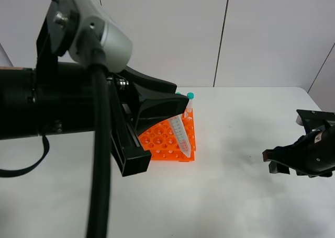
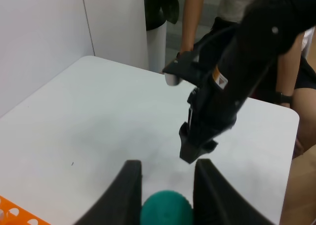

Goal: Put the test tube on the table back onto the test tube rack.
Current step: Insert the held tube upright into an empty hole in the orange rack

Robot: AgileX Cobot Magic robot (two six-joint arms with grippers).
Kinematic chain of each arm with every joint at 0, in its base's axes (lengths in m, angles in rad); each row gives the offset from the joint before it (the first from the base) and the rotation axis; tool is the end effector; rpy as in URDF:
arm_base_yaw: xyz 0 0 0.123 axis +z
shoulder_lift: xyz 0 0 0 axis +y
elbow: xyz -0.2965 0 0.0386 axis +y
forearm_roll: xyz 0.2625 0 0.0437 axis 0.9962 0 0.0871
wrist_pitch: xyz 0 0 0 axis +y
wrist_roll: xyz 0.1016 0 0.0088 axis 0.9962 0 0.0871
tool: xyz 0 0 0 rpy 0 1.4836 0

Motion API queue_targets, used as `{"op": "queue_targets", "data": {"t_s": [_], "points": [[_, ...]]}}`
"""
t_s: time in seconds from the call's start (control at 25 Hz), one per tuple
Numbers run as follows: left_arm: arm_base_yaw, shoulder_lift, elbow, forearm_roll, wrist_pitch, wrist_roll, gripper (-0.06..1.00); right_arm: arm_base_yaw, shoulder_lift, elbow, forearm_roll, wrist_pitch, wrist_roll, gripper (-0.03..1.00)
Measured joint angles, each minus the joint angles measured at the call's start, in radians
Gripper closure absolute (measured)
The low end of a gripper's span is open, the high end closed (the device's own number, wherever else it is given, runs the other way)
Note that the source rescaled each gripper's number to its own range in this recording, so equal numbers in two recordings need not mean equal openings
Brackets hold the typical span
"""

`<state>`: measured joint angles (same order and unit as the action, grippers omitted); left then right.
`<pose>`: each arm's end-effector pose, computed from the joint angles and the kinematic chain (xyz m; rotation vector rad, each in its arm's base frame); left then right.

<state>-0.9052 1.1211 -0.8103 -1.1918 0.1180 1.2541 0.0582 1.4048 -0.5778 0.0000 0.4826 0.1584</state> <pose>0.1560 -0.2169 0.3413 0.9515 1.6361 -0.6832 0.2333 0.0136 0.1623 0.1400 2.7912 0.0532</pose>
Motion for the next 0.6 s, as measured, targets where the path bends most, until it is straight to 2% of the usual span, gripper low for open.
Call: {"op": "queue_targets", "data": {"t_s": [0.12,0.16,0.2,0.36,0.6], "points": [[0.0,0.0,0.0,0.0,0.0,0.0,0.94,0.0,-0.007,-0.059,-0.086,0.11,0.011,0.33],[0.0,0.0,0.0,0.0,0.0,0.0,0.94,0.0,-0.009,-0.066,-0.115,0.125,0.011,0.33],[0.0,0.0,0.0,0.0,0.0,0.0,0.94,0.0,-0.009,-0.069,-0.197,0.142,0.015,0.33],[0.0,0.0,0.0,0.0,0.0,0.0,0.94,0.0,-0.009,-0.069,-0.333,0.17,0.084,0.33],[0.0,0.0,0.0,0.0,0.0,0.0,0.94,0.0,-0.01,-0.069,-0.351,0.254,0.132,0.33]]}}
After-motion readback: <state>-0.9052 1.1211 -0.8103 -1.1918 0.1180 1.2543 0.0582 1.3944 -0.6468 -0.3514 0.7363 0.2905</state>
